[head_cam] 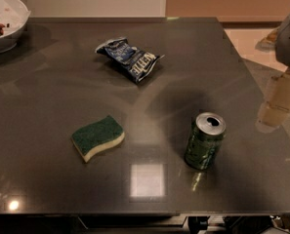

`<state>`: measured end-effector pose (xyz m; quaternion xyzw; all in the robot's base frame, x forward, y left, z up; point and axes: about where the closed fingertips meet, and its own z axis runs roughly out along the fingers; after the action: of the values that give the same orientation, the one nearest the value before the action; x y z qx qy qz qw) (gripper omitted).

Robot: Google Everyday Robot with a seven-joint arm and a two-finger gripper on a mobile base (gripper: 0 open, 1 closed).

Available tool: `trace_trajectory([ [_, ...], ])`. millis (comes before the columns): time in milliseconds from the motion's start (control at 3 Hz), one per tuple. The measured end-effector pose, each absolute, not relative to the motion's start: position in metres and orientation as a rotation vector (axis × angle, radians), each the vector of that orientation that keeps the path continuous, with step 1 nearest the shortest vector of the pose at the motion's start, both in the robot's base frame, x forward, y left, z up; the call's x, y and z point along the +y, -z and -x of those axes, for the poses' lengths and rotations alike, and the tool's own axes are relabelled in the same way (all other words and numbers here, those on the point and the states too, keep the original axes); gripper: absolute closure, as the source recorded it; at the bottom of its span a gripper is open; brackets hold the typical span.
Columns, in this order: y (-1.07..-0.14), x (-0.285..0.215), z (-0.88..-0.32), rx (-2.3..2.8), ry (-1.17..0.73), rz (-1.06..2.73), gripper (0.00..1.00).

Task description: Move green can near sponge

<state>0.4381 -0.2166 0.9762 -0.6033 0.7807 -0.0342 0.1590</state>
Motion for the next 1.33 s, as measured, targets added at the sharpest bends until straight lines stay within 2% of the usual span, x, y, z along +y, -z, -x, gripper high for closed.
trace_trajectory([
  [667,-0.975,-0.211,-0.436,2.201,0.053,1.737,0.00],
  [1333,-0.944,-0.180,-0.418,2.043,-0.196,1.780,0.00],
])
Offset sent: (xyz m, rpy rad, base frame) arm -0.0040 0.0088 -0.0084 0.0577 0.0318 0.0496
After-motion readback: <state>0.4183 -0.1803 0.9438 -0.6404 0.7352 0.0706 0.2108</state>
